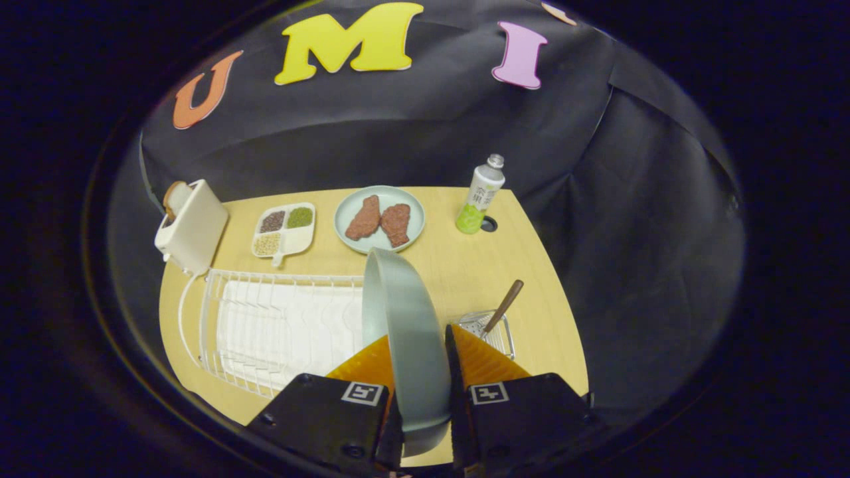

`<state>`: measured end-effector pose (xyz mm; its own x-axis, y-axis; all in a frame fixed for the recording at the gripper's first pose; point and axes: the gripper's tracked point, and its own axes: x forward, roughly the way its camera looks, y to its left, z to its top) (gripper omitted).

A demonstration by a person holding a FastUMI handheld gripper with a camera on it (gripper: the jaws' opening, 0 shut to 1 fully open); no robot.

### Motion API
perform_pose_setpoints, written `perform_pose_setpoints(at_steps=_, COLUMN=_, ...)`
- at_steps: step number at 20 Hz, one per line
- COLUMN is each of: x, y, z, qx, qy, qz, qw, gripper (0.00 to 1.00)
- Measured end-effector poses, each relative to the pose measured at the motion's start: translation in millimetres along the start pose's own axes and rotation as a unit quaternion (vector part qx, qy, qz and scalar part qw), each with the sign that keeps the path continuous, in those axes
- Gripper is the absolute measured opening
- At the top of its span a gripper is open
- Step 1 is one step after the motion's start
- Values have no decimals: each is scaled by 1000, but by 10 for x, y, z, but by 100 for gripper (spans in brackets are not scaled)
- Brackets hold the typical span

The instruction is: Take the plate from the dish rack, then take the spoon from the basket and place it into the plate.

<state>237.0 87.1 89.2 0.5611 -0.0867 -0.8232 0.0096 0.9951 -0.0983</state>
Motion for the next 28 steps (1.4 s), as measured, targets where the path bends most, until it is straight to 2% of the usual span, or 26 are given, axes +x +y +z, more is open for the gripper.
perform_pose_setpoints(at_steps=3, x=-225, y=55, z=-297, qx=15, qy=-18, qz=70, qw=997, gripper=34)
perform_pose_setpoints(at_steps=7, x=-334, y=48, z=-967, qx=14, qy=-32, qz=137, qw=990, gripper=34)
perform_pose_setpoints(at_steps=9, x=-301, y=153, z=-1352, qx=44, qy=-21, qz=194, qw=980, gripper=34)
perform_pose_setpoints(at_steps=12, x=-152, y=201, z=-1815, qx=84, qy=-3, qz=246, qw=966, gripper=34)
perform_pose_setpoints(at_steps=18, x=258, y=448, z=-2548, qx=114, qy=41, qz=307, qw=944, gripper=34)
perform_pose_setpoints(at_steps=22, x=453, y=552, z=-2683, qx=139, qy=64, qz=349, qw=925, gripper=33)
perform_pose_setpoints(at_steps=26, x=608, y=612, z=-2764, qx=164, qy=90, qz=373, qw=909, gripper=34)
perform_pose_setpoints(at_steps=28, x=686, y=583, z=-2755, qx=161, qy=87, qz=368, qw=912, gripper=34)
